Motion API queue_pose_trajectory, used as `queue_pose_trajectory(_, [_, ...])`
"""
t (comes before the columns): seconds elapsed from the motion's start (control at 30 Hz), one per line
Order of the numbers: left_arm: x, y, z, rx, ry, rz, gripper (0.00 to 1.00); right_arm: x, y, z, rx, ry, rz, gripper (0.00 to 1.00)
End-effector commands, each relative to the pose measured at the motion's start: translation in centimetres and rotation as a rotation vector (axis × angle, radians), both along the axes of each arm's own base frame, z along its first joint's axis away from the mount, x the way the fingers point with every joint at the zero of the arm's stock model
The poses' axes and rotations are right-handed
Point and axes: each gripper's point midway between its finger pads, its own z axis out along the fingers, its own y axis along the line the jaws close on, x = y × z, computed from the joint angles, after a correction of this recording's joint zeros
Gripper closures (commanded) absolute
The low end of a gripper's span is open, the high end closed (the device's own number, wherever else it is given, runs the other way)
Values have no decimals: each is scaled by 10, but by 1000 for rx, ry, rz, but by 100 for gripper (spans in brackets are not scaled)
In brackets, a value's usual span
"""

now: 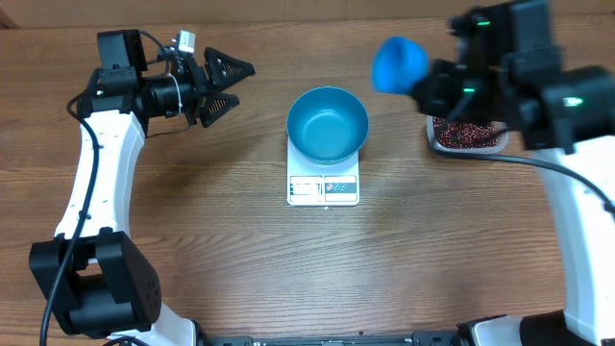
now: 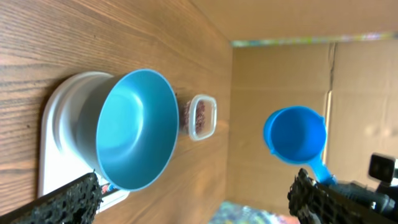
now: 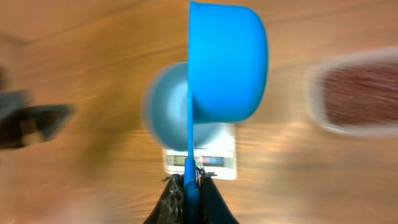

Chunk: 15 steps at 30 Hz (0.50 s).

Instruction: Scoop item into bowl and weigh 150g on scale

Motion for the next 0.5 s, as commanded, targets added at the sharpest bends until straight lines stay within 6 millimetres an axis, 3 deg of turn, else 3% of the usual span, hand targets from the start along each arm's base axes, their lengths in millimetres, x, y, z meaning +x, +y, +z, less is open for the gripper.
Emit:
queue_pose_trajectory(0.0, [-4,-2,8,64,-147,-69,2,-2,-57,-8,-157,27,-105,96])
queue_pose_trajectory(0.07, [-4,-3,8,81,-178,-87,29,-8,-77,-22,-167,97,-157,96])
queue_pose_trajectory(0.17, [-6,-8,2,112,-184,-104,58,-11,-96,-41,-173,166,-209,96])
queue_pose_trajectory(0.23, [-7,-13,-5,155,-163,-102,87,-12,-107,-53,-193,202,-238,96])
queue_pose_trajectory(0.27, [-8,-16,-10,178,-148,-101,95,-14,-113,-60,-210,222,-251,96])
queue_pose_trajectory(0.47, [-15,-45,-40,379,-103,-119,96,-20,-128,-97,-281,326,-279,96])
